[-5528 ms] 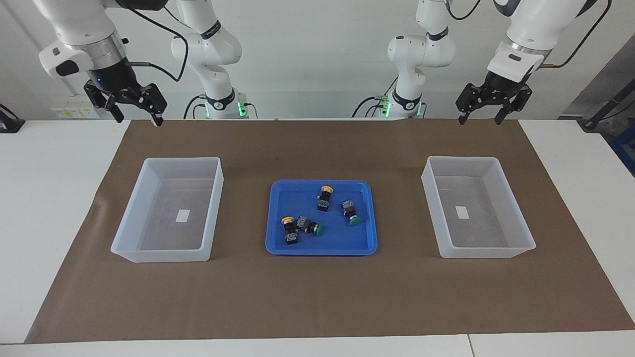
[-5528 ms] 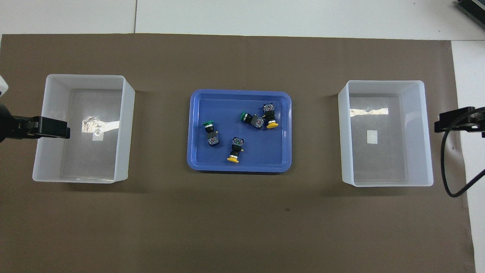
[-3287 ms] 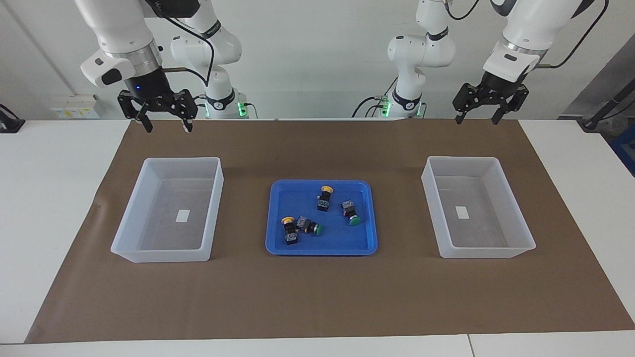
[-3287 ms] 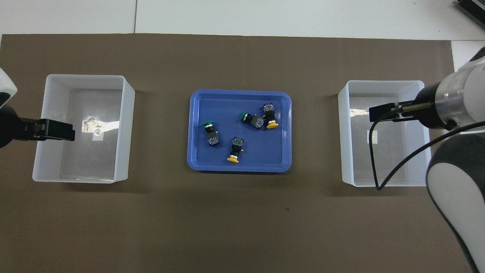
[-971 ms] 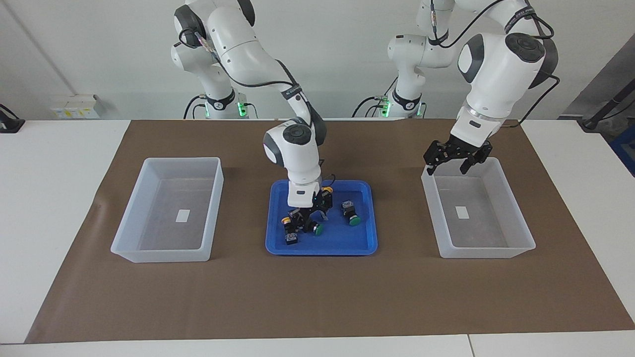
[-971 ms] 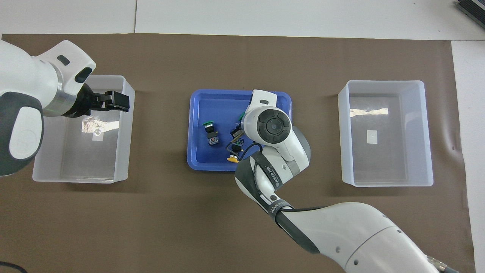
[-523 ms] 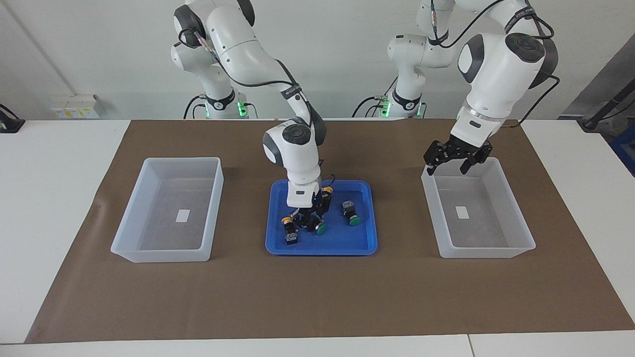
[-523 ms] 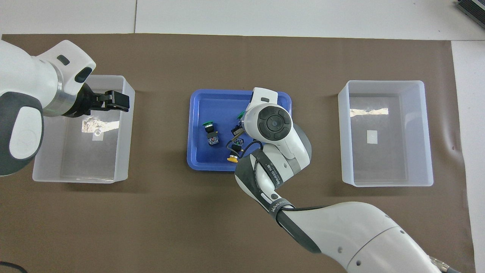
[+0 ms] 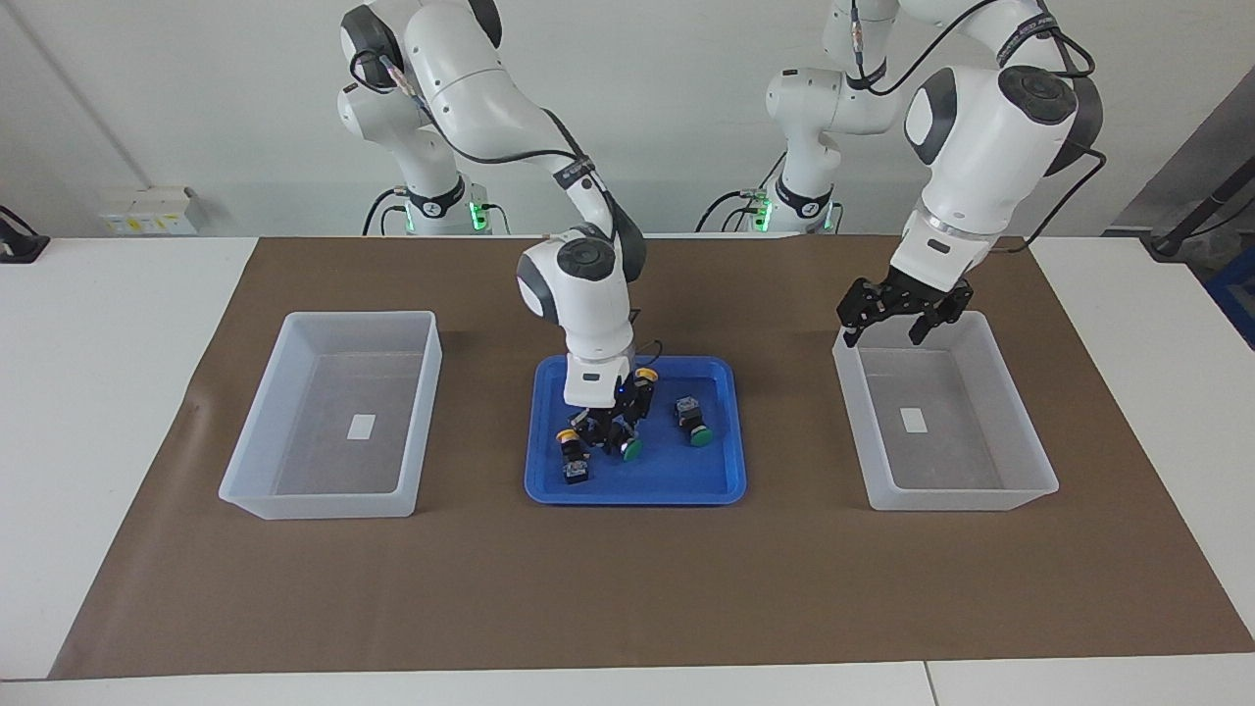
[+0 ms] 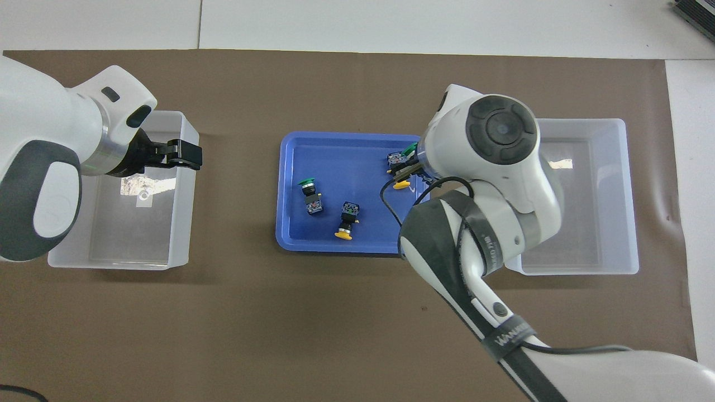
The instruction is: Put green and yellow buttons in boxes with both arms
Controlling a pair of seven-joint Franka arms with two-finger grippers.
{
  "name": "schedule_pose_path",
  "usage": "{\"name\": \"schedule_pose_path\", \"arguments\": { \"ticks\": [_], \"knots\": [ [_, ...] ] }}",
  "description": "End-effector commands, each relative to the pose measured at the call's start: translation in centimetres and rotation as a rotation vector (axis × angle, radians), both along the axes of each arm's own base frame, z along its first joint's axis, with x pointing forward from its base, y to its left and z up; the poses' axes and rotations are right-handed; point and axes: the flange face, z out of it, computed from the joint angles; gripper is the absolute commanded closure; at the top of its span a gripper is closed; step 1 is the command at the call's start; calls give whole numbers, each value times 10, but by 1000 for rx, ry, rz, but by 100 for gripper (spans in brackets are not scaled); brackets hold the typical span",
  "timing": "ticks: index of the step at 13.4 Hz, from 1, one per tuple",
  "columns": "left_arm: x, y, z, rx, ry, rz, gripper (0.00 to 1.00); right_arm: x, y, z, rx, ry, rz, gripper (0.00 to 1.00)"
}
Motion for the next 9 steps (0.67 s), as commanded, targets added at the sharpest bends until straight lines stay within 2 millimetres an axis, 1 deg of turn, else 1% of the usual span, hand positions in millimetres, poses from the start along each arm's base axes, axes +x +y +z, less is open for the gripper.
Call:
{"name": "schedule_pose_path", "arguments": {
  "ticks": [1, 2, 3, 4, 5, 6, 7, 9],
  "knots": [
    [-3, -38, -16, -15, -13, -39, 0, 3, -78, 20, -2, 35, -39, 100],
    [-2, -55, -26, -32, -11, -26, 0, 8, -107, 19, -12, 56, -52, 100],
    [-2, -74, -33, -55, -20, -13, 0, 14, -144, 16, -21, 64, -52, 100],
    [-3, -89, -35, -71, -37, -9, 0, 16, -176, 9, -29, 69, -36, 100],
    [-4, -99, -36, -95, -38, 6, 0, 13, -208, -1, -36, 84, -33, 100],
    [-5, -106, -38, -124, -35, 18, 0, 13, -233, -12, -40, 83, -25, 100],
    [-4, -117, -44, -147, -42, 21, 0, 10, -247, -25, -43, 80, -12, 100],
    [-9, -150, -61, -160, -41, 52, 0, 9, -272, -48, -47, 60, -18, 100]
  ]
}}
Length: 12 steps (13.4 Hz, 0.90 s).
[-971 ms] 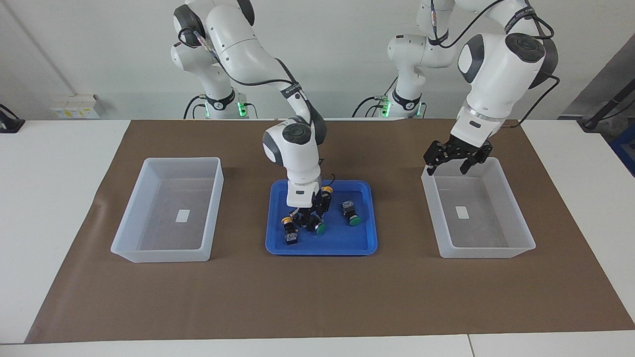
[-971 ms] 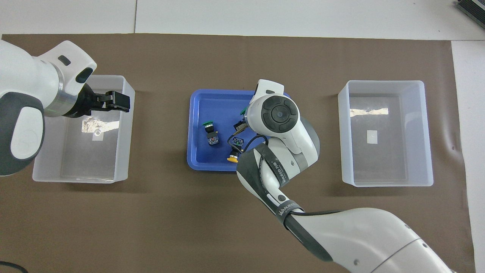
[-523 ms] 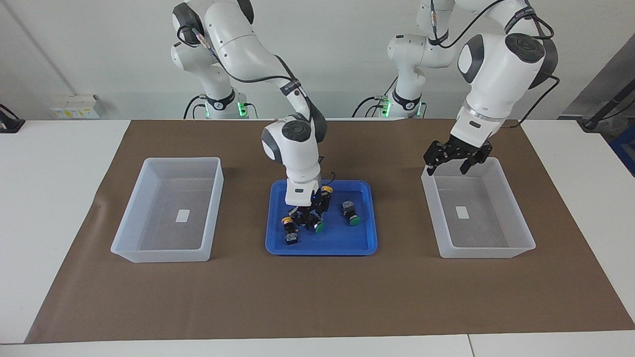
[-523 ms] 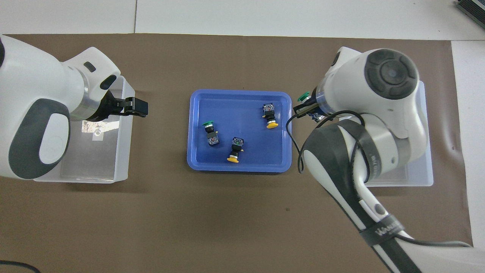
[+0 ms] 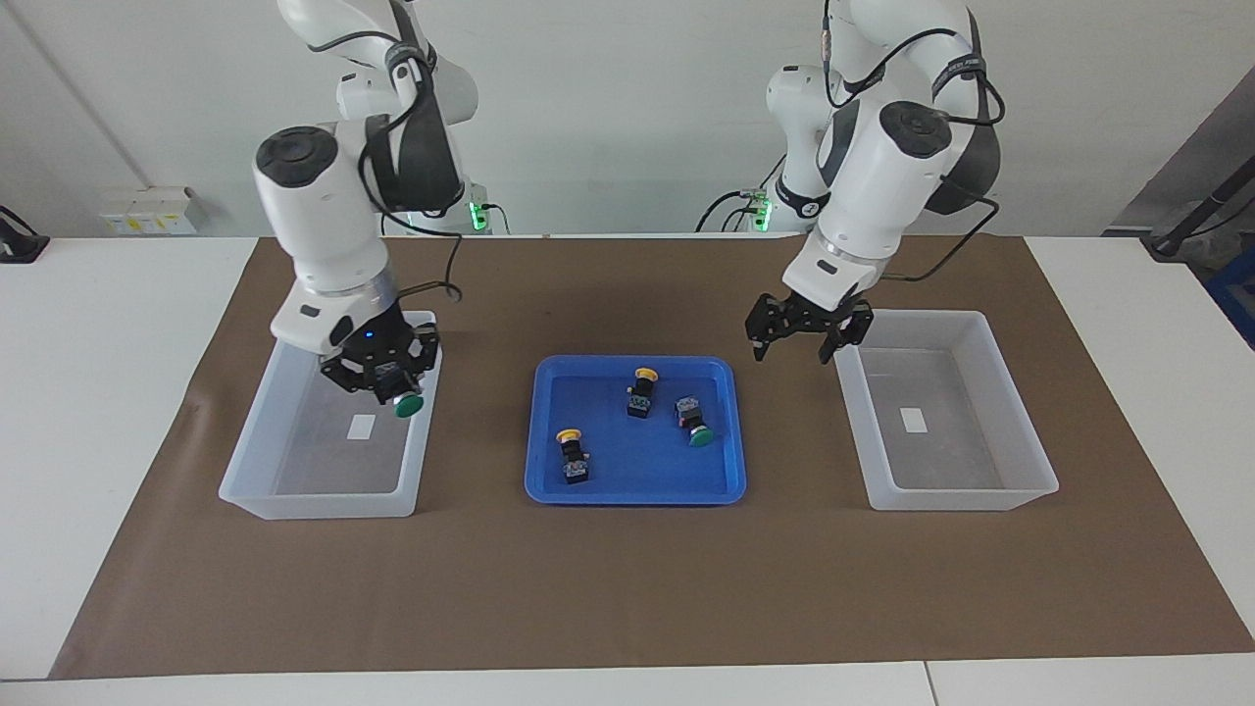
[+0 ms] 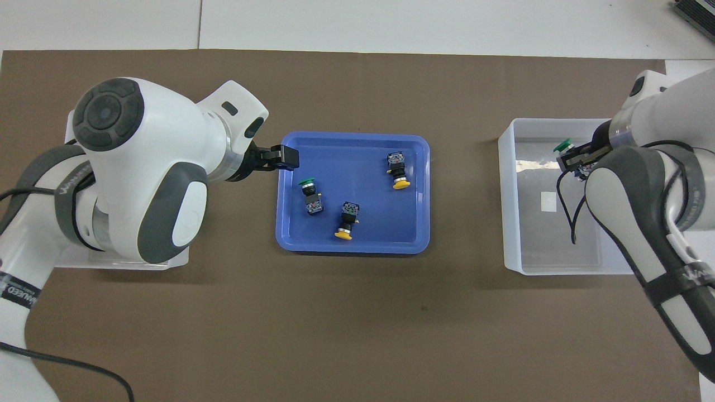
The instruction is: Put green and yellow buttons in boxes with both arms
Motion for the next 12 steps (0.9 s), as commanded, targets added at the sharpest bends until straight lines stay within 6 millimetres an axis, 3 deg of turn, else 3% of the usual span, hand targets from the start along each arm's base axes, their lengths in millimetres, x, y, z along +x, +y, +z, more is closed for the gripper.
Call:
{"name": "schedule_pose_path", "arguments": {
  "ticks": [1, 5, 8, 12],
  "knots": [
    [-7, -41, -25, -25, -9, 35, 0, -9, -17, -32, 9, -23, 5, 100],
    [-21, -97, -69, -20, -11, 0, 0, -29, -18, -89, 11, 4, 7, 100],
    [-34, -128, -96, -8, -3, -45, 0, -40, -17, -113, 12, -3, 7, 98],
    [-58, -151, -113, 13, 18, -105, 0, -51, -16, -141, 15, -2, -4, 75]
  ]
}}
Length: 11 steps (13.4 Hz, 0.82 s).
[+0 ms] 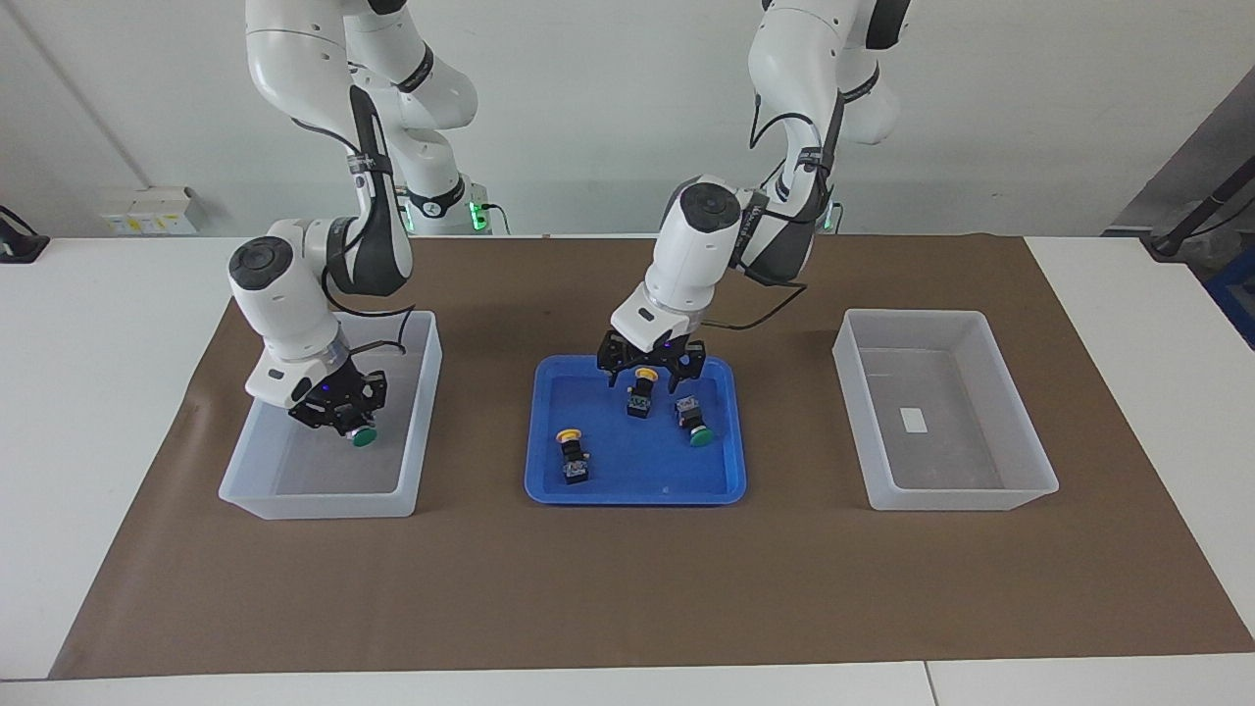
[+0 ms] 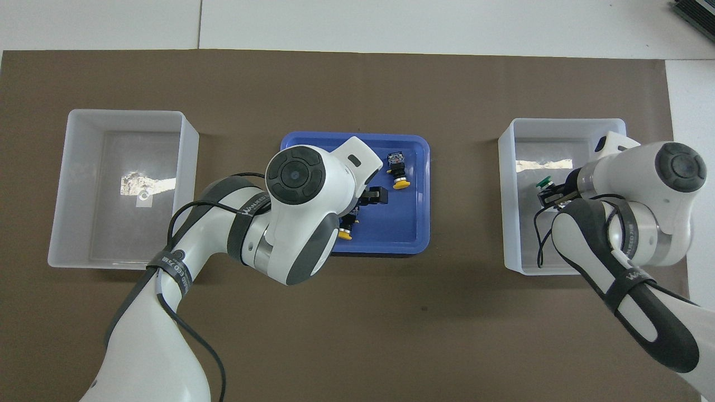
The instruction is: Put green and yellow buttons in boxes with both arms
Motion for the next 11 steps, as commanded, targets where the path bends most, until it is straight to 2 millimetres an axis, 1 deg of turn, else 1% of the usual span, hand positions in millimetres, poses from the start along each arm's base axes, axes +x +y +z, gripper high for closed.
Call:
{"name": "schedule_pose_path", "arguments": {
  "ticks": [1, 2, 3, 4, 5, 6, 8, 10, 11],
  "knots": [
    [-12, -6, -10, 6, 3, -22, 0, -6, 0, -10, 9, -9, 1, 74],
    [-16, -3, -19, 21, 9, -48, 0, -6, -1, -11, 8, -9, 1, 67],
    [-22, -4, -27, 33, 15, -91, 0, -6, 0, -11, 9, -9, 1, 26],
    [-25, -2, -32, 41, 21, -113, 0, -6, 0, -10, 11, -7, -6, 0],
    [-25, -1, -32, 42, 19, -120, 0, -5, 0, -3, 13, -13, -10, 0],
    [-25, -1, -33, 43, 18, -132, 0, -4, 2, 10, 14, -31, -10, 0],
    [-24, -1, -36, 45, 16, -142, 0, 2, 6, 47, 14, -53, -21, 0],
    [-24, 0, -46, 47, 7, -157, 0, 13, 6, 86, 18, -60, -70, 0],
    [-23, 0, -48, 42, -4, -155, 0, 15, 6, 99, 20, -66, -85, 0]
  ]
}}
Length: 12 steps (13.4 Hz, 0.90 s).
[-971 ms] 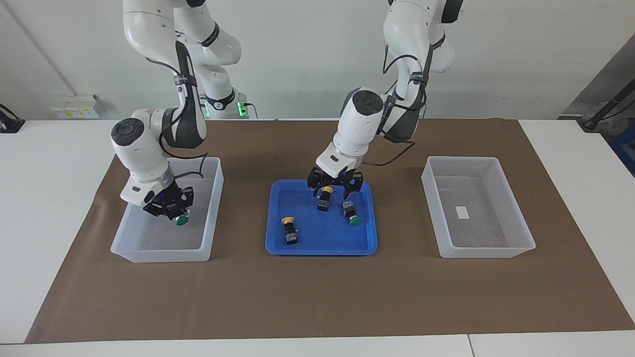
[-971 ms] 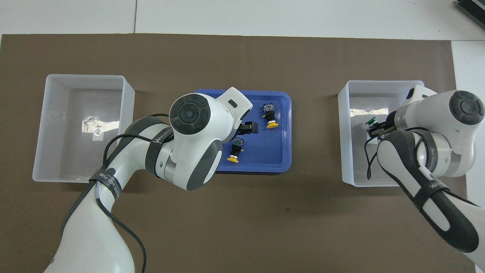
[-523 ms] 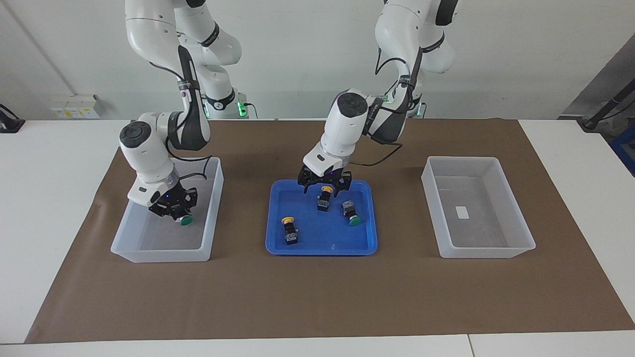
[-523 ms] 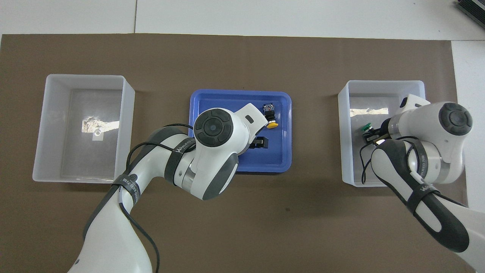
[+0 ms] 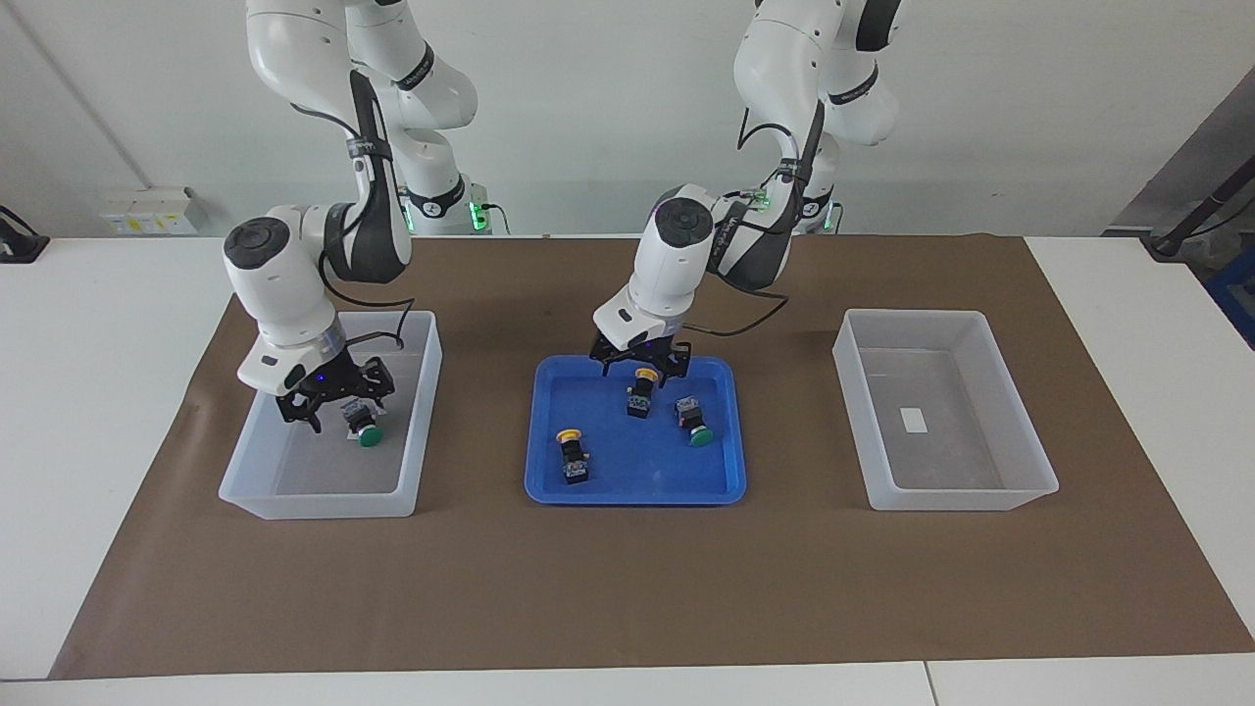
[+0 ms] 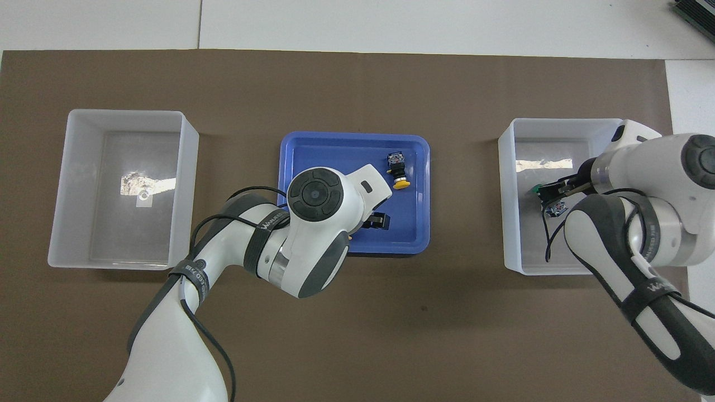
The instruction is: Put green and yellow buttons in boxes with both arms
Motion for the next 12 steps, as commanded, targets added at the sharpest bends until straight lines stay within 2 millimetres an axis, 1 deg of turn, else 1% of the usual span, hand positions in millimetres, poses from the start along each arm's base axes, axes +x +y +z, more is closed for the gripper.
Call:
{"name": "schedule_pose_path", "arguments": {
  "ticks": [1, 2, 3, 7, 8, 9, 10, 12],
  "knots": [
    [-2, 2, -20, 0, -21, -15, 0, 6, 4, 43, 20, -29, -51, 0],
    [-1, 1, -24, 1, -24, -16, 0, 8, 7, 50, 21, -41, -49, 0],
    [-1, 2, -26, -2, -31, -14, 0, 9, 8, 53, 23, -44, -53, 0],
    [-2, 1, -29, -2, -36, -17, 2, 9, 8, 52, 25, -43, -67, 0],
    [-2, 1, -34, 3, -33, -29, 2, 9, 10, 53, 26, -45, -74, 0],
    [-2, 2, -35, 6, -33, -44, 3, 8, 13, 58, 28, -52, -80, 0],
    [-4, 4, -39, 9, -31, -51, 4, 6, 22, 63, 32, -48, -91, 0],
    [-4, 5, -42, 8, -36, -50, 6, -1, 27, 82, 38, -34, -147, 0]
  ]
}}
